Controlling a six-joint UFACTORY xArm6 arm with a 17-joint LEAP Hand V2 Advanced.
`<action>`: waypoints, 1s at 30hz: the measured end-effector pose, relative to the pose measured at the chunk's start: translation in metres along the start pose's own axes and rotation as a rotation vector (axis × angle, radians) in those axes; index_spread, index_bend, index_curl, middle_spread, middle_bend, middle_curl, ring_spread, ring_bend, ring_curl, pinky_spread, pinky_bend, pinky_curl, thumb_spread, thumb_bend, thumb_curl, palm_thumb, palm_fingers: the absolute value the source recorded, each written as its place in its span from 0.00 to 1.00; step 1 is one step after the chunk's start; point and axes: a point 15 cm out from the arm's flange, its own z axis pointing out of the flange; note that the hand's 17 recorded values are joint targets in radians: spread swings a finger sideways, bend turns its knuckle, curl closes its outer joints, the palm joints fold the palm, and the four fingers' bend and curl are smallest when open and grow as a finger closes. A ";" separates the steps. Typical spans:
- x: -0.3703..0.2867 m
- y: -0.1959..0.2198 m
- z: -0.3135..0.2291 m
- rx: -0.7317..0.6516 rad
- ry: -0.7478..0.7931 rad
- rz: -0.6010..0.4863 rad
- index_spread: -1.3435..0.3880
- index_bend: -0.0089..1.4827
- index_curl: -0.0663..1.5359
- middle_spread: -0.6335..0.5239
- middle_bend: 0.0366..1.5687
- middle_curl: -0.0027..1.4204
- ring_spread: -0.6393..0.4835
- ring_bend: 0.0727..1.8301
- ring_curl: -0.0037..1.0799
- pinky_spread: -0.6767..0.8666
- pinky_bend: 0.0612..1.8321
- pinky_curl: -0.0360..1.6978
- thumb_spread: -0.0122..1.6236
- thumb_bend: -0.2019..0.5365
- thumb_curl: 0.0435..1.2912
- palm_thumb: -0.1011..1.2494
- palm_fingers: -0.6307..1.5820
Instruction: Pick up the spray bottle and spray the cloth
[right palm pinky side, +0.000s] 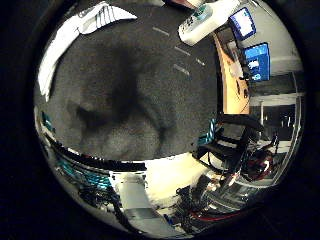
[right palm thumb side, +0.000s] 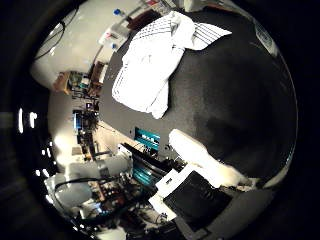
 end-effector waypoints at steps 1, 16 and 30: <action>0.000 0.000 0.000 0.002 0.000 0.001 0.55 0.13 0.23 0.58 0.10 0.21 0.79 0.15 0.20 0.84 0.35 0.12 0.61 0.24 0.32 0.51 0.42; -0.003 -0.001 -0.002 0.007 -0.002 -0.010 0.55 0.13 0.24 0.59 0.10 0.21 0.80 0.15 0.20 0.84 0.36 0.12 0.61 0.23 0.32 0.51 0.41; 0.037 -0.013 -0.017 0.067 0.017 0.079 0.55 0.13 0.23 0.59 0.10 0.21 0.79 0.15 0.20 0.84 0.36 0.11 0.61 0.23 0.31 0.51 0.41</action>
